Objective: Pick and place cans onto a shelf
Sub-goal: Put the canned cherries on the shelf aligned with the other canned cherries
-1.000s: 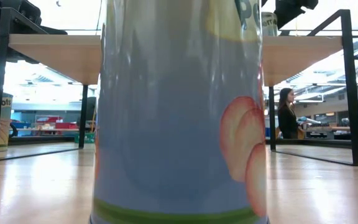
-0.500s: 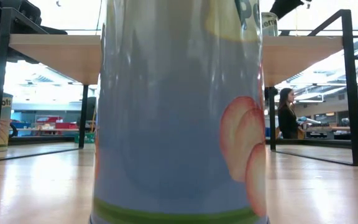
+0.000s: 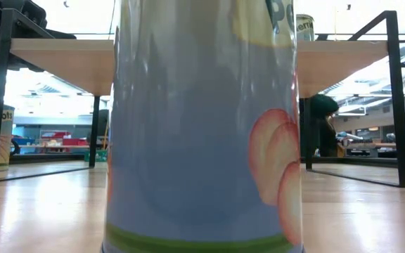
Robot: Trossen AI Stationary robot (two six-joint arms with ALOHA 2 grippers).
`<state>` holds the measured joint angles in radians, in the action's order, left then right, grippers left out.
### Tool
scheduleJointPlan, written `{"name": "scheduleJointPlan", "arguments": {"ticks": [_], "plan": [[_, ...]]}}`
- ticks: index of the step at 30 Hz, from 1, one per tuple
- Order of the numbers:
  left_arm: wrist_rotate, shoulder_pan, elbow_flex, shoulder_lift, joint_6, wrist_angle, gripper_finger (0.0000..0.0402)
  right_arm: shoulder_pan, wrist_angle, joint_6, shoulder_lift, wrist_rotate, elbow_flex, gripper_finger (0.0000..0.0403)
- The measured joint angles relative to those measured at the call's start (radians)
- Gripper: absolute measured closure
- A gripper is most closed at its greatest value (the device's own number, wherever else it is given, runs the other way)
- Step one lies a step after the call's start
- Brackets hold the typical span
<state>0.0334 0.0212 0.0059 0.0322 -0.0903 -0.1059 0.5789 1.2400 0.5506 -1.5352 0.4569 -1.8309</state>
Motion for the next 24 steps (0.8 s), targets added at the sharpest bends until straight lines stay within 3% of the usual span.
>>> {"name": "scheduleJointPlan", "arguments": {"ticks": [6, 10, 17, 24], "plan": [[0.000, 0.000, 0.000, 0.000, 0.000, 0.000, 0.0045, 0.103, -0.128, 0.084, -0.013, -0.056, 0.097, 0.0052], [0.000, 0.000, 0.000, 0.000, 0.000, 0.001, 0.0045, 0.133, -0.139, 0.121, -0.091, -0.078, 0.139, 0.0053], [0.000, 0.000, 0.000, 0.000, 0.000, 0.000, 0.0045, 0.173, -0.291, -0.009, -0.228, -0.078, 0.109, 0.0053], [0.000, 0.000, 0.000, 0.000, 0.000, 0.000, 0.0045, 0.235, -0.338, -0.031, -0.248, -0.002, 0.118, 0.0053]]}}
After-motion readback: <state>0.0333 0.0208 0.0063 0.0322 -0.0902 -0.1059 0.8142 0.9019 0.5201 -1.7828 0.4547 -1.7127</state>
